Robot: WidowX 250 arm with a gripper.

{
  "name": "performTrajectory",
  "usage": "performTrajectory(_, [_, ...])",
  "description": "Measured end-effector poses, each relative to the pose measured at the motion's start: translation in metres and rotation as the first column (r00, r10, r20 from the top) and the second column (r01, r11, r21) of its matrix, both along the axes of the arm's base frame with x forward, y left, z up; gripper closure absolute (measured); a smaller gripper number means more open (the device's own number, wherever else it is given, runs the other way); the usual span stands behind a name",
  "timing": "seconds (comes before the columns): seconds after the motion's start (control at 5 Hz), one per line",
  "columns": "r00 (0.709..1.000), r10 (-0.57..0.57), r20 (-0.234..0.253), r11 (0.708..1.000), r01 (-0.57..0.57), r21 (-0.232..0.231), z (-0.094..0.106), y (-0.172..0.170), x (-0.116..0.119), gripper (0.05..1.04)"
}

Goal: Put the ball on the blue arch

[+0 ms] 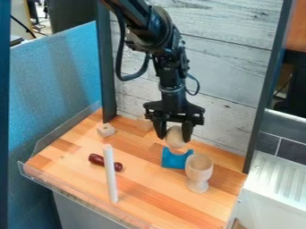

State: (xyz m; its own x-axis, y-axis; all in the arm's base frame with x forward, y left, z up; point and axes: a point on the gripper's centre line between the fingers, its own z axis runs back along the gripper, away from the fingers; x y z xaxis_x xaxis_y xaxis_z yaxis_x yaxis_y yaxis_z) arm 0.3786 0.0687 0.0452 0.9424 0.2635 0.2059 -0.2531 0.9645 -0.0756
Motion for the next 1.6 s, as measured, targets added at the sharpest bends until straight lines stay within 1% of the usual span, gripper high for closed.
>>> performTrajectory(0.2, [1.000, 0.027, 0.012, 0.999, -0.027, 0.017, 0.003, 0.007, 0.011, 0.389])
performTrajectory(0.4, [0.999, 0.050, -0.016, 0.998, -0.049, 0.035, -0.012, 0.009, 0.014, 0.389])
performTrajectory(0.6, [0.999, 0.028, -0.020, 0.998, -0.026, 0.059, -0.022, -0.001, 0.024, 0.389])
performTrajectory(1.0, [0.999, 0.026, -0.046, 0.996, -0.022, 0.092, -0.038, -0.010, 0.031, 0.388])
performTrajectory(1.2, [0.999, 0.022, -0.035, 0.994, -0.018, 0.106, -0.037, -0.016, 0.035, 0.389])
performTrajectory(1.4, [0.999, 0.037, -0.029, 0.994, -0.034, 0.104, -0.037, -0.015, 0.037, 0.389])
performTrajectory(1.6, [0.999, 0.041, -0.010, 0.993, -0.039, 0.111, -0.036, -0.014, 0.040, 0.389])
